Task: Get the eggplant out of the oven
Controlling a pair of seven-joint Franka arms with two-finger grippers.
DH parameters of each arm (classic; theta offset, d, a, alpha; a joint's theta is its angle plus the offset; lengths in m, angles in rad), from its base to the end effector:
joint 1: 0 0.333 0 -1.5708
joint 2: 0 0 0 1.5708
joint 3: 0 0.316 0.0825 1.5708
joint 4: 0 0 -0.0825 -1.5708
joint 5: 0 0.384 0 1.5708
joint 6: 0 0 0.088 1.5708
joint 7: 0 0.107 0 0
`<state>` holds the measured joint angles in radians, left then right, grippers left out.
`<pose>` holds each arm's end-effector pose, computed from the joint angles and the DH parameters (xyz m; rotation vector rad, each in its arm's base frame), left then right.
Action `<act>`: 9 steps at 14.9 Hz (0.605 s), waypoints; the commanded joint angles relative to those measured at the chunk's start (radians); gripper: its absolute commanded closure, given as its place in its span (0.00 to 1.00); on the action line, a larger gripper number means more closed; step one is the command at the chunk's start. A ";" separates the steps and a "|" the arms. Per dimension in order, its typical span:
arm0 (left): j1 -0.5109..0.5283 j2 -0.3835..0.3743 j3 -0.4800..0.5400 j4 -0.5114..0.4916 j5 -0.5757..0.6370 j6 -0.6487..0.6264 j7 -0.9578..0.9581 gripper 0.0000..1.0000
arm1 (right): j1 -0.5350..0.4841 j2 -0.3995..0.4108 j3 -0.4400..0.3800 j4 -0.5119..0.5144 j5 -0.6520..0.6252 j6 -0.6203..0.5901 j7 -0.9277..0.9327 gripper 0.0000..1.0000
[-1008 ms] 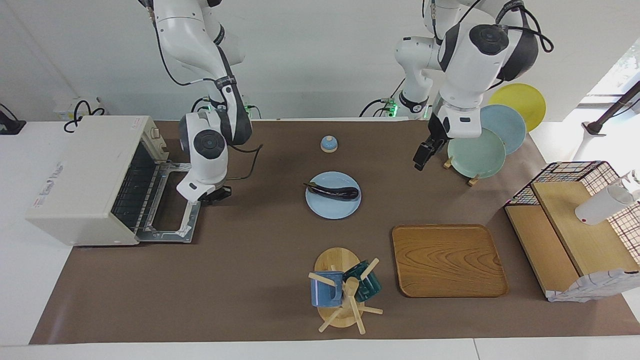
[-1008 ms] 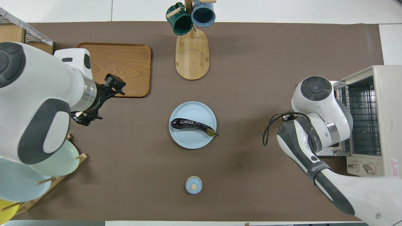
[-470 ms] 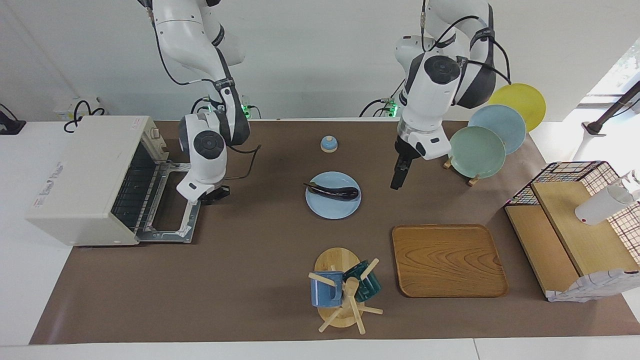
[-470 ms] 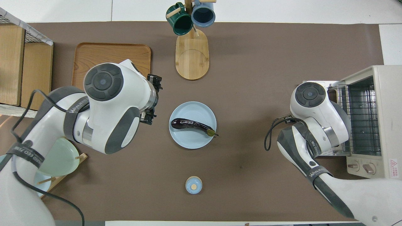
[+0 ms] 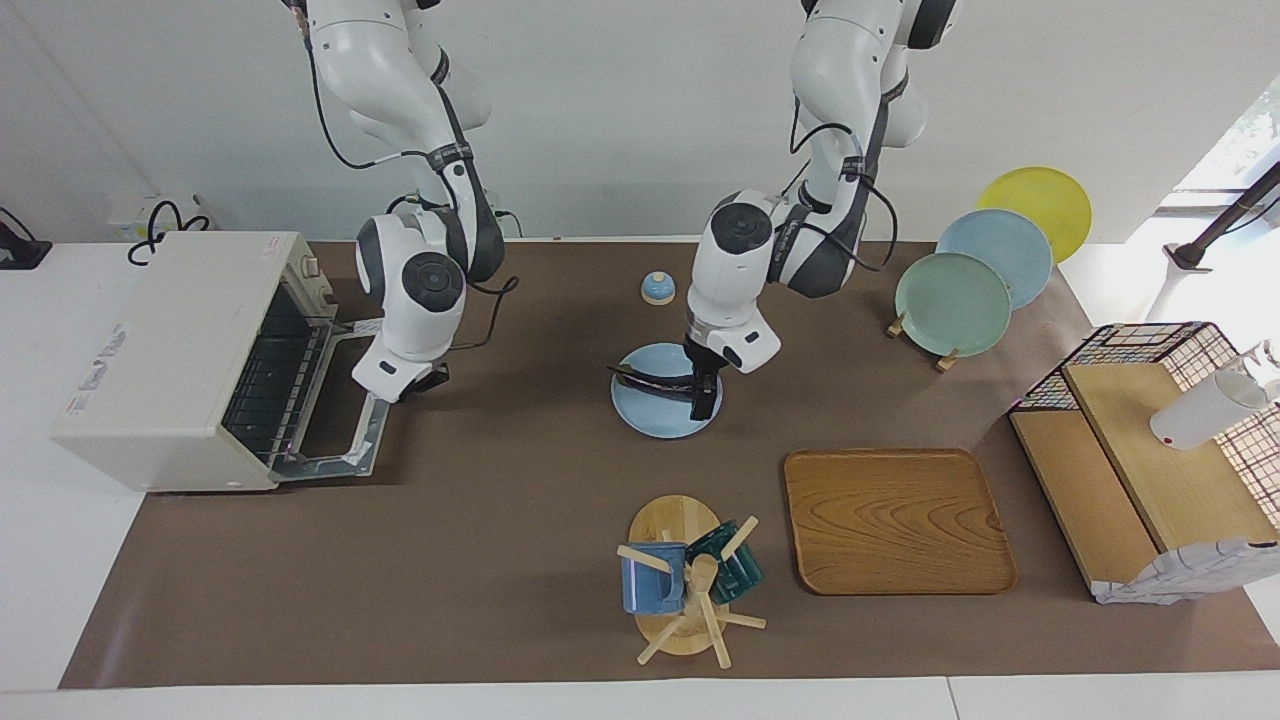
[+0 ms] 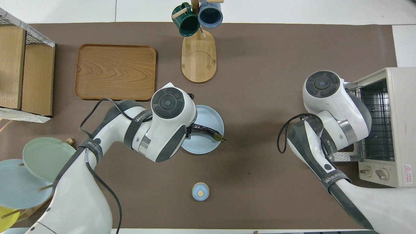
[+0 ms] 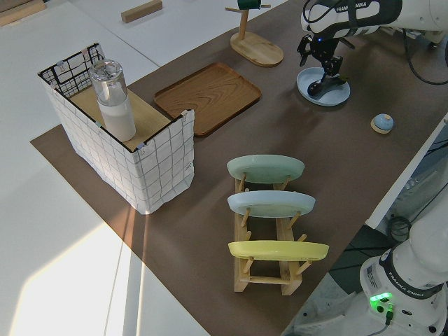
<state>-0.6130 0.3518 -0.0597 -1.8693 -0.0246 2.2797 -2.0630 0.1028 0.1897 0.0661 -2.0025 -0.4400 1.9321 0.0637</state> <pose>0.4985 -0.3950 0.3331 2.3423 1.9930 -0.0413 0.5592 0.0647 0.3505 2.6901 0.4304 -0.2890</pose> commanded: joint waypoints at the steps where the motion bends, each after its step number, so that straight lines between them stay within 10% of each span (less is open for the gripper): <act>1: -0.028 0.004 0.020 -0.013 -0.003 0.020 -0.077 0.00 | -0.100 -0.036 -0.012 0.073 -0.020 -0.062 -0.142 1.00; 9: -0.056 -0.008 0.023 -0.042 0.002 -0.007 -0.134 0.00 | -0.238 -0.098 -0.014 0.073 0.058 -0.117 -0.301 1.00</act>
<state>-0.6415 0.3684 -0.0552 -1.8683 -0.0245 2.2411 -2.1705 -0.0903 0.0619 0.0552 -1.9133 -0.4117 1.8064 -0.1944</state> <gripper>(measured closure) 0.000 0.991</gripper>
